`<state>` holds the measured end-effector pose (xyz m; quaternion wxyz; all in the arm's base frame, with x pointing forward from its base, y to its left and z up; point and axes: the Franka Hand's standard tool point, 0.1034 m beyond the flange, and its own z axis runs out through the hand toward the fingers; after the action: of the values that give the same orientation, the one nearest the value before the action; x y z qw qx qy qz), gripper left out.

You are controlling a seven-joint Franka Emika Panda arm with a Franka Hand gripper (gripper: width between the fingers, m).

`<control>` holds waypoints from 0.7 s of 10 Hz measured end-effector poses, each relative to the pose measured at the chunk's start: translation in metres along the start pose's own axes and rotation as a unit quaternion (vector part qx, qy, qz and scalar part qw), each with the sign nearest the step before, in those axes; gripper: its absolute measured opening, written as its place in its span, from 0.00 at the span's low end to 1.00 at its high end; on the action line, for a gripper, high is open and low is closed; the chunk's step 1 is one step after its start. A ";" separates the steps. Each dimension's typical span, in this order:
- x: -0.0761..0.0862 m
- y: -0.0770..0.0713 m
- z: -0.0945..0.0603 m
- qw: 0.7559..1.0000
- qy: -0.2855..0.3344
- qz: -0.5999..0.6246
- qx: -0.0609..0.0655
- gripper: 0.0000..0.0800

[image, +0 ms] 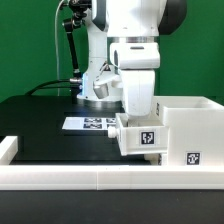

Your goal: Assemble drawer

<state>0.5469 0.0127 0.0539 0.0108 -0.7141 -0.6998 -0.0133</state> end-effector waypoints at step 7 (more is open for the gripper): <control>0.001 0.001 -0.001 1.000 0.000 0.002 0.000 0.53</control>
Offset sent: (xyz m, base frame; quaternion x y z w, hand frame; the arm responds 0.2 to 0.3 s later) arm 0.0000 0.0000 0.0000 0.0000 0.0000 0.0000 1.0000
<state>0.5477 0.0138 0.0546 0.0107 -0.7156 -0.6983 -0.0136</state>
